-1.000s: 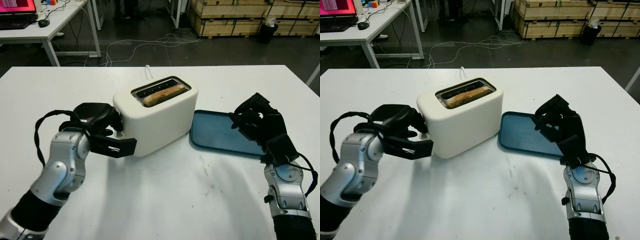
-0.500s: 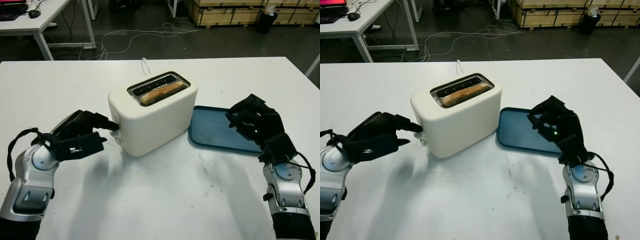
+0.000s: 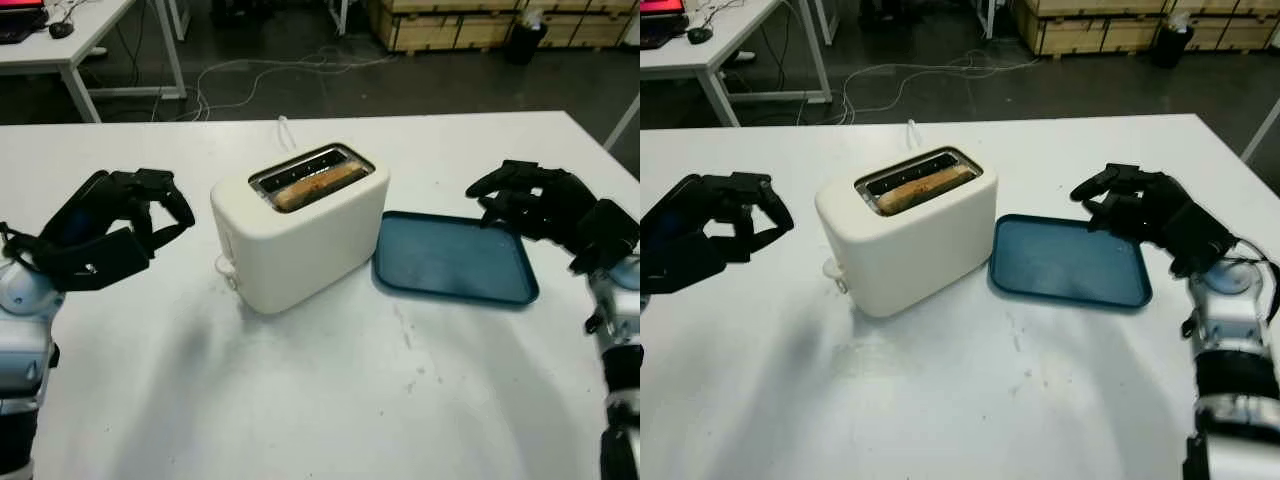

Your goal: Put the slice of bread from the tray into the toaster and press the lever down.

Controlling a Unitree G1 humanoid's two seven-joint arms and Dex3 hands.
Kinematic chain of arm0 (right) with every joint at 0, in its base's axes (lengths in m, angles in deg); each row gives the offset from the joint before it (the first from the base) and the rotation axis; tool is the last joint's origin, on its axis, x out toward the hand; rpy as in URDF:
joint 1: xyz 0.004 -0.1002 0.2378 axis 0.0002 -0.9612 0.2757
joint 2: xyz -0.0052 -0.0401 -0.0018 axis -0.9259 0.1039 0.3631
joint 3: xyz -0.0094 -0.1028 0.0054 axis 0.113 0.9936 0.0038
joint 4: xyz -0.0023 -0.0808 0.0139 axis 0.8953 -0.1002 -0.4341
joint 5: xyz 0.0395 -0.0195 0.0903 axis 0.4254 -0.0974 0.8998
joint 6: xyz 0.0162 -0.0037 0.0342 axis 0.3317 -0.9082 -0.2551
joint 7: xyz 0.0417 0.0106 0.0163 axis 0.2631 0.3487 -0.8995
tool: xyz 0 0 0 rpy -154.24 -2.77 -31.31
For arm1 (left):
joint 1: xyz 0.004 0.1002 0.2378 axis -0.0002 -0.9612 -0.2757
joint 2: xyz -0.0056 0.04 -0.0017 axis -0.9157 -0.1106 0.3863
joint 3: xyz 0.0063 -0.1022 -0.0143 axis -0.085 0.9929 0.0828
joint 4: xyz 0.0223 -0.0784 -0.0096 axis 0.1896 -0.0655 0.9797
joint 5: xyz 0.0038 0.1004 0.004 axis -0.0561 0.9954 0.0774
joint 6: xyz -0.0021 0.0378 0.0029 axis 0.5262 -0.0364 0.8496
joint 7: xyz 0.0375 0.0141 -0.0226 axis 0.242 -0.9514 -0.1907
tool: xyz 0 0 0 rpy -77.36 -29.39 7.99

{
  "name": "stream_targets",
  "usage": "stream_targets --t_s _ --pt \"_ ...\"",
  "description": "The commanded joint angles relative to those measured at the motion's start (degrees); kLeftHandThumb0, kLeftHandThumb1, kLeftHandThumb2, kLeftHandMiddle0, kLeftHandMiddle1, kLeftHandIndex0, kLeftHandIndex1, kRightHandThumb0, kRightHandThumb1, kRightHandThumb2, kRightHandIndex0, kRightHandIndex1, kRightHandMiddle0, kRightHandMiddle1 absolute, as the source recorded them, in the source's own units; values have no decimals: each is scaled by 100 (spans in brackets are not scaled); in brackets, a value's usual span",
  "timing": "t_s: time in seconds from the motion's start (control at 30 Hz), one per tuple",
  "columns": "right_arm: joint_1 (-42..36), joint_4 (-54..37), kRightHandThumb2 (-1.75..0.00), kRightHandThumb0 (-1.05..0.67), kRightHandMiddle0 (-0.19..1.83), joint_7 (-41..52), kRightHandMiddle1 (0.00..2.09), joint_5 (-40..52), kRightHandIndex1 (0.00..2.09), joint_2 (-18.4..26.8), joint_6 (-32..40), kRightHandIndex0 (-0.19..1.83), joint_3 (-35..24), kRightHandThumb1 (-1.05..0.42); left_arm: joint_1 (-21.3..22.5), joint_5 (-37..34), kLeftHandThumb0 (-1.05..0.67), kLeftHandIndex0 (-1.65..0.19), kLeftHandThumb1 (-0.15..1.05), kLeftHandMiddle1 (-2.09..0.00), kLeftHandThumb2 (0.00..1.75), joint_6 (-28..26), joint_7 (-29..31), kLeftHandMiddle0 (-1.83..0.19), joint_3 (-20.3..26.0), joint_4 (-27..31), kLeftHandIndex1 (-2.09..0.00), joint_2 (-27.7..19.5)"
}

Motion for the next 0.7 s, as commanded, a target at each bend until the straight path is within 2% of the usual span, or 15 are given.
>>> stream_targets --t_s 0.0,0.13,0.3,0.47,0.67 --pt "273 274 -34 -30 67 159 98 -16 155 142 -257 61 31 -92 120 -143 -31 -76 64 -175 55 137 77 -86 44 -88 -136 -114" --pt "559 699 -32 -27 61 157 111 -201 159 286 -604 60 104 -92 147 -139 -27 -81 64 -175 52 150 164 -89 11 -178 -138 -274" --pt "749 950 -37 -20 57 163 123 -236 161 287 -821 62 124 -92 135 -148 -26 -84 65 -172 50 139 132 -90 17 -221 -140 -315" --pt "704 827 -42 -20 51 303 135 -73 173 195 -612 58 114 -92 91 -49 -26 -83 67 -174 52 263 -188 -91 35 -280 -139 -202" --pt "488 345 -47 -21 42 391 147 145 175 114 -154 58 66 -92 112 -140 -25 -78 70 -175 54 218 -366 -92 46 -284 -141 -104"
